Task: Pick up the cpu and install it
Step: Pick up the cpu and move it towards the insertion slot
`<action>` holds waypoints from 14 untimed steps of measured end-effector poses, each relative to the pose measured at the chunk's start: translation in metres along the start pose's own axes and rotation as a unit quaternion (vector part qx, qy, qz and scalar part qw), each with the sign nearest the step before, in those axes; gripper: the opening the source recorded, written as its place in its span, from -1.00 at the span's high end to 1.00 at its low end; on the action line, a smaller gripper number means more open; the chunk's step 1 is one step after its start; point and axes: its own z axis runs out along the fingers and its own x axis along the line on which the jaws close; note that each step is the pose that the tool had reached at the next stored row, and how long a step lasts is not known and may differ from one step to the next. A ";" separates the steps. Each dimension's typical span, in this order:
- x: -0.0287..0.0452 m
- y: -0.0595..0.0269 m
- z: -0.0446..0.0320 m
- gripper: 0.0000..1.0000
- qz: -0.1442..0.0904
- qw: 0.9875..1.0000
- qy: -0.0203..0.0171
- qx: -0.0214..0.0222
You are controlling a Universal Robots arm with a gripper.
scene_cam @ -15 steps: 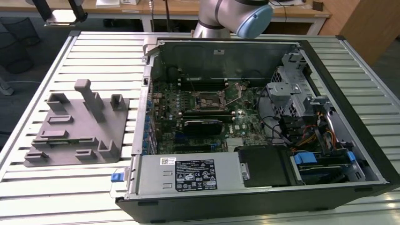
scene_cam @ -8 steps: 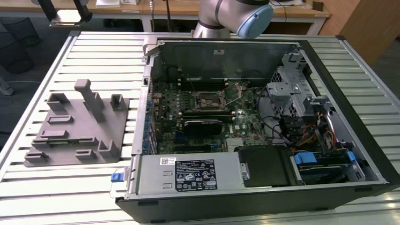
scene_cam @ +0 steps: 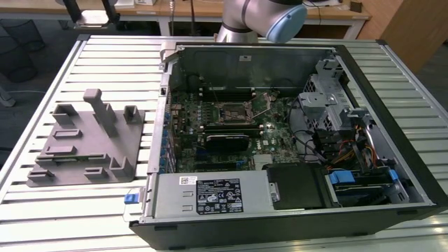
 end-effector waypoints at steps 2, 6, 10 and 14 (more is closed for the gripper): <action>-0.0094 0.0003 0.0002 -0.08 0.000 1.000 0.000 0.000; -0.0273 0.0007 0.0008 -0.08 0.000 1.000 0.000 0.000; -0.0409 0.0008 0.0016 -0.08 0.000 1.000 0.000 0.000; -0.0481 0.0008 0.0020 -0.08 0.000 1.000 0.000 0.000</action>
